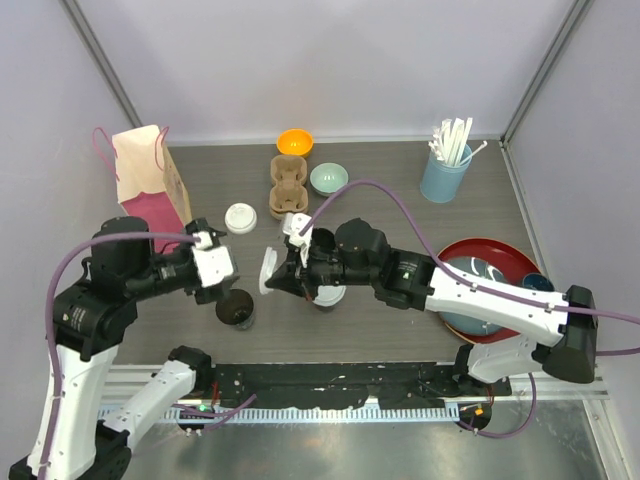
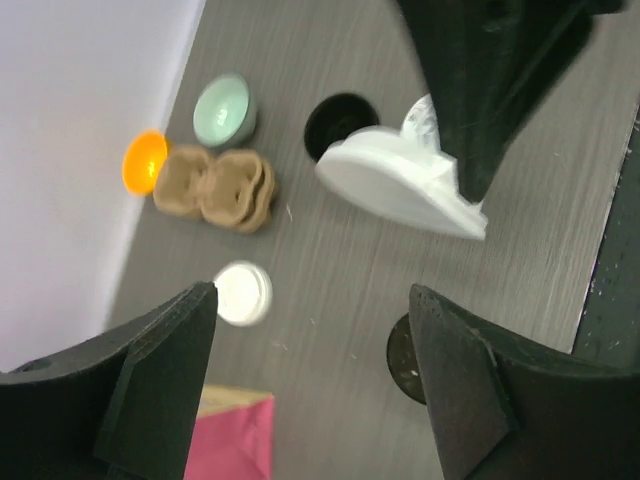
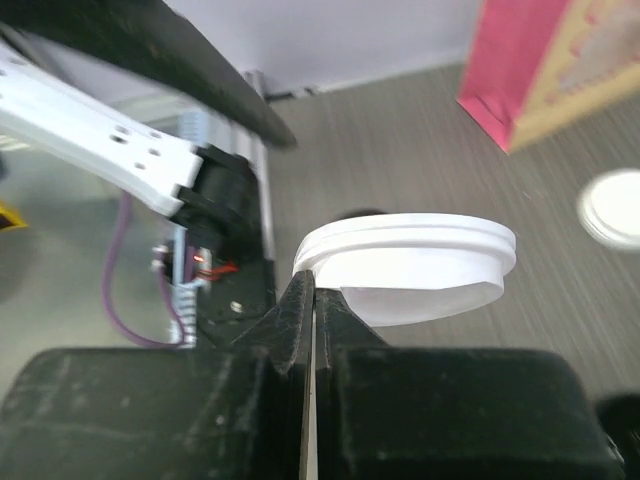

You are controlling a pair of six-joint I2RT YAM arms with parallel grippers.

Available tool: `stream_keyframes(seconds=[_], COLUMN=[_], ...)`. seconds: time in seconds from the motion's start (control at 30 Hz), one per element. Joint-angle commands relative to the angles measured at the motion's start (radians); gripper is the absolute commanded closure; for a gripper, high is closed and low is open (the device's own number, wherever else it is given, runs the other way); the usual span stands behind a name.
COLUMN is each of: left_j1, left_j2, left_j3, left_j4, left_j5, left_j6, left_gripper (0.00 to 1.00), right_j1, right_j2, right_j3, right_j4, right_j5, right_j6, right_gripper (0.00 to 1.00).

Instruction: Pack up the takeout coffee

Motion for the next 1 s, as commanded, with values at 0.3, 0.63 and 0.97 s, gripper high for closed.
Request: stream_keyframes(seconds=[0.3, 0.63, 0.97], left_j1=[0.003, 0.003, 0.003], left_j2=[0.435, 0.356, 0.405], left_j3=[-0.153, -0.397, -0.480], left_j4=[-0.268, -0.035, 0.152], left_j5=[-0.389, -0.533, -0.550], left_j6=[-0.436, -0.327, -0.394], left_gripper=[0.46, 0.36, 0.38], right_j1=[-0.023, -0.026, -0.026], right_j2=[-0.212, -0.301, -0.243], right_j3=[-0.050, -0.096, -0.059], right_j4=[-0.393, -0.393, -0.436], right_j5=[0.511, 0.506, 0.486], right_j6=[-0.229, -0.203, -0.210], right_gripper=[0.99, 0.99, 0.99])
